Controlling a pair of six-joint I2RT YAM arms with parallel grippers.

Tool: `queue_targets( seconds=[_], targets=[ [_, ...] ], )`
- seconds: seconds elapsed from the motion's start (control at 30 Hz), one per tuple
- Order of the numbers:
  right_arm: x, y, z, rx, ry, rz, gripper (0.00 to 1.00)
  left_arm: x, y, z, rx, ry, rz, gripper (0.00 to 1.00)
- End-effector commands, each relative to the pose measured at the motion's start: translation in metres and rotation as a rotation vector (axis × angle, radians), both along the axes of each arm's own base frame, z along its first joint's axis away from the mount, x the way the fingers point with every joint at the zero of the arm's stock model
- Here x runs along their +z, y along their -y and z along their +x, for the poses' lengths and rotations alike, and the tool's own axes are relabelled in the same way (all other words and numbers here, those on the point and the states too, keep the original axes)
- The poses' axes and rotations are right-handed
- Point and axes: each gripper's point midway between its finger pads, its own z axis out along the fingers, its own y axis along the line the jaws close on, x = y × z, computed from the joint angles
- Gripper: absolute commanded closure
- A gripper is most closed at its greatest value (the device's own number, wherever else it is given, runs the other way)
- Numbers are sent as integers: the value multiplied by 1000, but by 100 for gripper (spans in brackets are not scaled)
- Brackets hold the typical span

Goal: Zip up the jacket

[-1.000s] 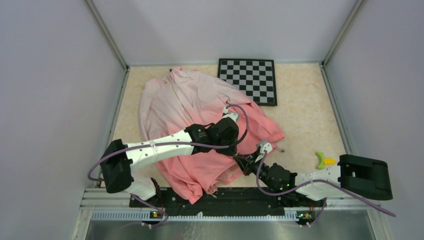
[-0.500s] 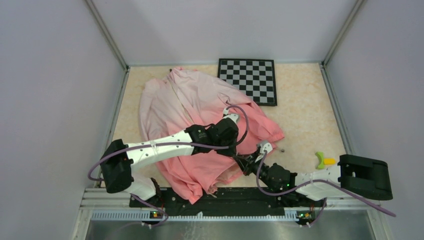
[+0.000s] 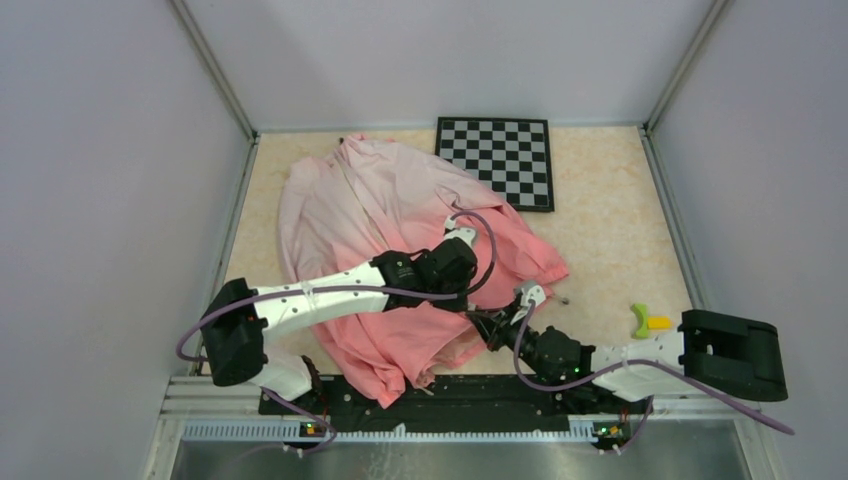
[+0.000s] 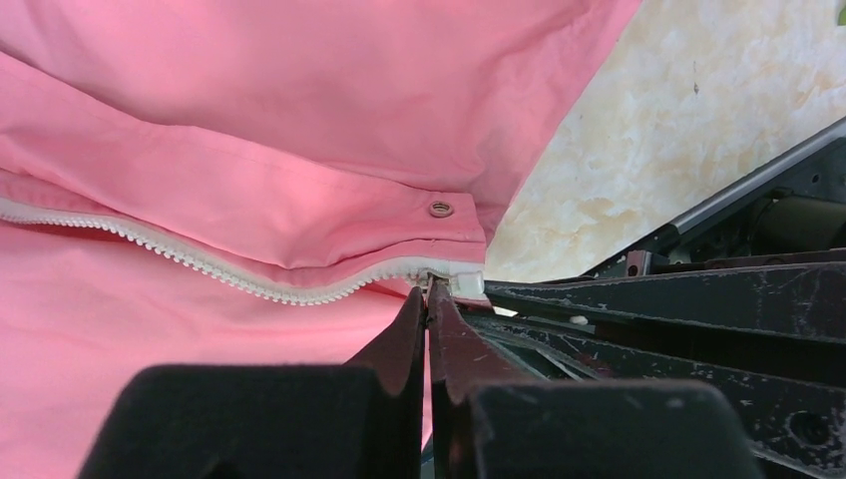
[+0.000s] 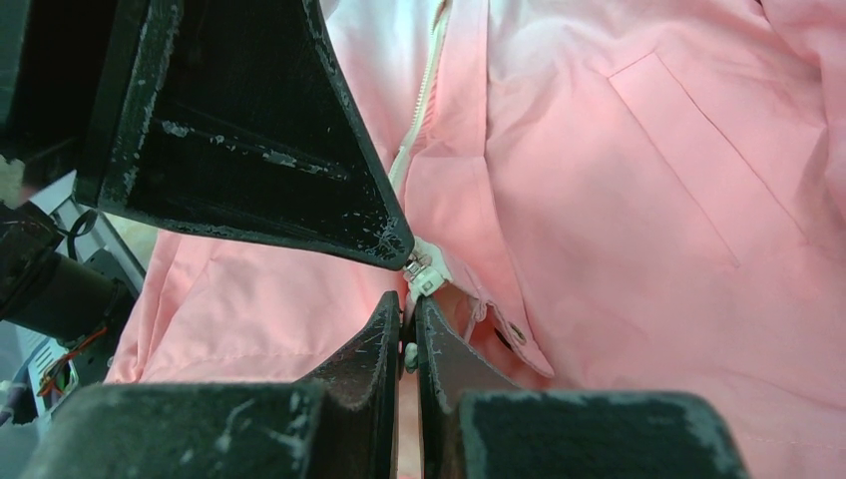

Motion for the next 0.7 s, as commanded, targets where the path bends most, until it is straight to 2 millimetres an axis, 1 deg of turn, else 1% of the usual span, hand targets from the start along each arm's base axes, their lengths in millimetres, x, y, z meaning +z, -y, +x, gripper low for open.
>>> queue_targets(
  seconds=[0.0,0.2,0.3,0.4,0.5,0.67],
  targets=[
    [-13,25,1,-52,-19,13,100,-11,-12,4,44,16,38,100],
    [-5,35,7,-113,-33,46,100,-19,-21,2,91,5,22,100],
    [1,35,5,-98,-22,58,100,-24,-21,3,100,-2,5,100],
    [2,35,4,-89,-12,56,100,-27,-21,7,110,22,-6,100],
    [4,37,5,-91,-3,56,100,-37,-35,13,147,48,53,100],
    [12,40,4,-78,48,58,100,-55,-80,25,197,121,244,100]
  ],
)
